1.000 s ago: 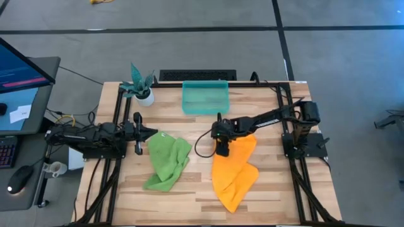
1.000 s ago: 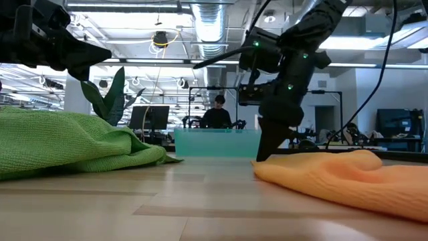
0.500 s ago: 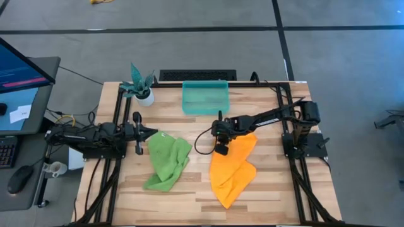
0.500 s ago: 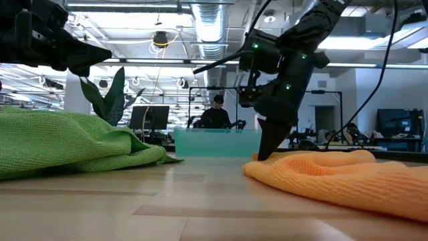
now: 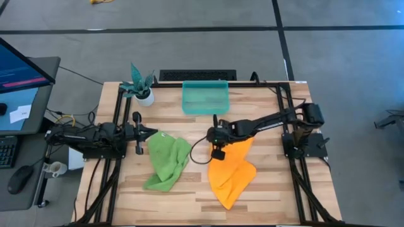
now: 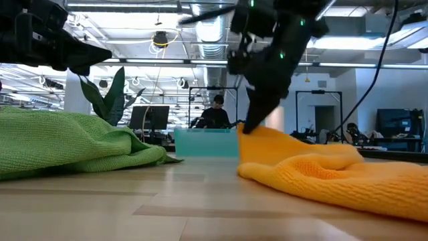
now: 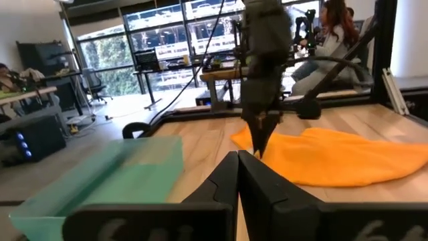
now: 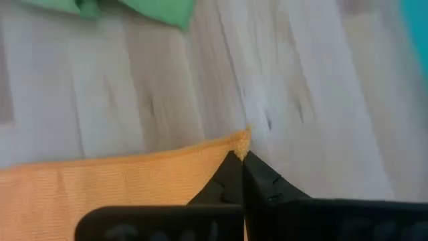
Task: Roll microfiber towels into tight, uniform cylinder then place into a basket
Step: Roll the orange microfiber cloth
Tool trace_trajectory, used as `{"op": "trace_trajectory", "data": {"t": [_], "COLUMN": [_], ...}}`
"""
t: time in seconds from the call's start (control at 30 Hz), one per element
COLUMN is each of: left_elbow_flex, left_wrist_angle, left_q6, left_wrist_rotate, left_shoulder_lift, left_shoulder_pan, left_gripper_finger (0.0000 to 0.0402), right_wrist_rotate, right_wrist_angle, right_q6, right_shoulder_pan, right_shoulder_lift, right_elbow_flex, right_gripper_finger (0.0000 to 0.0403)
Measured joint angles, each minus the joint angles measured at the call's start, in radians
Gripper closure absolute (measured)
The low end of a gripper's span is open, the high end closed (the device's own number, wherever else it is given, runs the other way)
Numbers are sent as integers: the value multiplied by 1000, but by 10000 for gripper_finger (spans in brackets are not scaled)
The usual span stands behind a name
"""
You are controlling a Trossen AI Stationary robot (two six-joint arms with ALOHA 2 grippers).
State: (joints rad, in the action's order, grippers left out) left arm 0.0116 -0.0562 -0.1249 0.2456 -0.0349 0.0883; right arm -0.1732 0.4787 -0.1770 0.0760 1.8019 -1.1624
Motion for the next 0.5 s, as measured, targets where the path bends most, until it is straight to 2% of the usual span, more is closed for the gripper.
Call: {"op": "trace_trajectory", "data": {"t": [0.17, 0.37, 0.5], "left_elbow_flex": [0, 0, 0], "left_wrist_angle": [0, 6, -2], "left_q6": [68, 153, 236], "left_wrist_rotate": [-6, -72, -56], "left_shoulder_lift": [0, 0, 0], "left_shoulder_pan": [0, 0, 0], "left_gripper_finger": [362, 303, 281], "right_wrist_rotate": [-124, -146, -195], "right_wrist_angle": [19, 18, 14], "right_q6": [66, 151, 185], "right_shoulder_pan": [52, 70, 68], "right_shoulder_lift": [-1, -2, -3], "right_elbow_flex": [-78, -184, -246], "right_gripper_finger": [386, 398, 391]}}
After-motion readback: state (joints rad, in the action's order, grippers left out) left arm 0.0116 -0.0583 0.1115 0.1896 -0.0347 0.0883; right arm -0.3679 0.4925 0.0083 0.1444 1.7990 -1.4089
